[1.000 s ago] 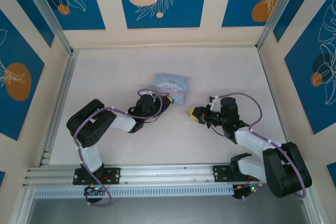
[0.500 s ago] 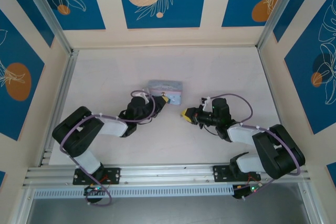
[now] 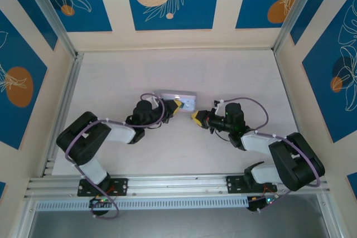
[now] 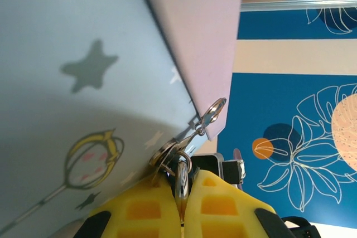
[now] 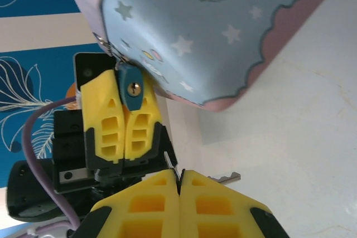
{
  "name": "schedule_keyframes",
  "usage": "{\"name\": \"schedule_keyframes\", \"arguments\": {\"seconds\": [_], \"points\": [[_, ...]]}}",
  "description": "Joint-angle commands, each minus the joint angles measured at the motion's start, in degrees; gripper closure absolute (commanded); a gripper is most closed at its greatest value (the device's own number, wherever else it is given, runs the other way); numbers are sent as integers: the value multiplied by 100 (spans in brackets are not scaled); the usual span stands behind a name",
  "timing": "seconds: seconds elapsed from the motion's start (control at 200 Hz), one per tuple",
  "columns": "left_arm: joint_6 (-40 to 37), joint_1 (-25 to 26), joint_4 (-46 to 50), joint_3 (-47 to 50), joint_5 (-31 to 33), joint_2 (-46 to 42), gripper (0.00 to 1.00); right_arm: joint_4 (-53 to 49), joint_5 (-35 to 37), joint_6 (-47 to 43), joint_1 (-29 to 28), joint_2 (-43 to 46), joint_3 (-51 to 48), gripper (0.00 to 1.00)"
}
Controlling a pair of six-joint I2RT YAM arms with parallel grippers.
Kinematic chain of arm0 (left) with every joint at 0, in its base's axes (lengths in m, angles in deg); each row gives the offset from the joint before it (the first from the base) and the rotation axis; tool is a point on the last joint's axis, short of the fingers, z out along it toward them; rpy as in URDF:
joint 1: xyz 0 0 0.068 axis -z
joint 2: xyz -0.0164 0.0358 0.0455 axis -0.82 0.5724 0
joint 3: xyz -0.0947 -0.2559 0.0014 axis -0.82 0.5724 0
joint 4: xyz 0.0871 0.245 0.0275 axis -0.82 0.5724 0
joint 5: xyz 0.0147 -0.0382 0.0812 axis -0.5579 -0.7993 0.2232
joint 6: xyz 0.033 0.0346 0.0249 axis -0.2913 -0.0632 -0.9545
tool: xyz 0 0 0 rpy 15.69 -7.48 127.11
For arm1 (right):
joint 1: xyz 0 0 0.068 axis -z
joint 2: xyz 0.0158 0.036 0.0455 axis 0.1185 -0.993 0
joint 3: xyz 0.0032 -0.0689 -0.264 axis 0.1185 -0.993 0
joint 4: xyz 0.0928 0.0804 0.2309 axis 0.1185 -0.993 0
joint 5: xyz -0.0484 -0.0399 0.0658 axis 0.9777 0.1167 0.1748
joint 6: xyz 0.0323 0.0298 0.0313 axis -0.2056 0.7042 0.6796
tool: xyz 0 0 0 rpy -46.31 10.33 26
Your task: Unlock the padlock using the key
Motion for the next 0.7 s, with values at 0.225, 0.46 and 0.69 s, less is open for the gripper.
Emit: {"name": "schedule_keyframes", "arguments": {"seconds": [0.225,0.46,0.69], "points": [[-54,-46,-132,-208,-160,-168,100,56,329,230,-30,112,366,100],[-109,-50,-8,-207,-135,-247,100,190,481,404,-51,-55,457,100],[-91,-40,-29,-192,-80,-229,100,382,743,702,-149,-210,419,100]]}}
